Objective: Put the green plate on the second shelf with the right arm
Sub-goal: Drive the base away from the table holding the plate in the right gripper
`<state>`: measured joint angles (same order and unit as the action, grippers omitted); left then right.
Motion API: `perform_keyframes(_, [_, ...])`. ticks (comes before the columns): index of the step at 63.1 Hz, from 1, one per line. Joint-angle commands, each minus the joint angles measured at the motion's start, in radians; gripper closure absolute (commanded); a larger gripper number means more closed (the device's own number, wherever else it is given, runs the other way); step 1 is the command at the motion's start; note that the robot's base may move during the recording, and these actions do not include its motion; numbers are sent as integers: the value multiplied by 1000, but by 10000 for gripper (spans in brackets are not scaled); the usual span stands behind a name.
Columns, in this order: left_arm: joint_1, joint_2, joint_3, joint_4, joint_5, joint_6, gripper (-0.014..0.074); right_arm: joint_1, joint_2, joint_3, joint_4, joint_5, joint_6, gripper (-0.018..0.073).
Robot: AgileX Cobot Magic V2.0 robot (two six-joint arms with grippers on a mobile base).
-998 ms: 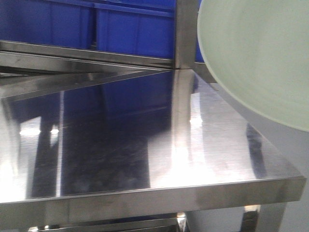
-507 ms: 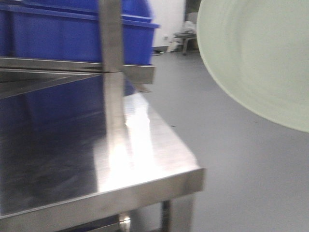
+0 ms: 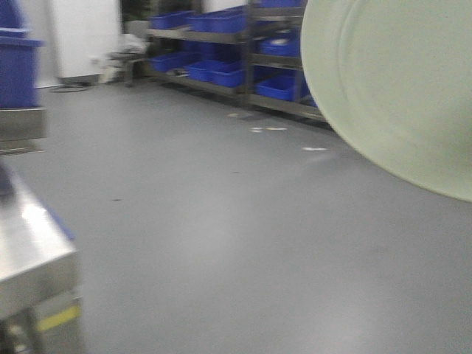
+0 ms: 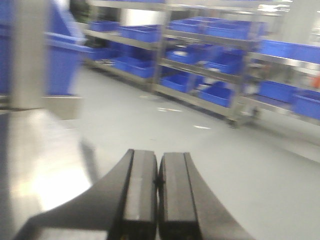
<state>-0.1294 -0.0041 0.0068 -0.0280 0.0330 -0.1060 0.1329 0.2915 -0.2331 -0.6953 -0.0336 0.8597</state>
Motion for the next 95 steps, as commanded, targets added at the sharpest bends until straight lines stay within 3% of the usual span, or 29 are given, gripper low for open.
perform_keyframes(1, [-7, -16, 41, -8, -89, -3, 466, -5, 4, -33, -1, -87, 9, 506])
perform_keyframes(95, [-7, -16, 41, -8, -89, -3, 466, -5, 4, -33, -1, -87, 9, 506])
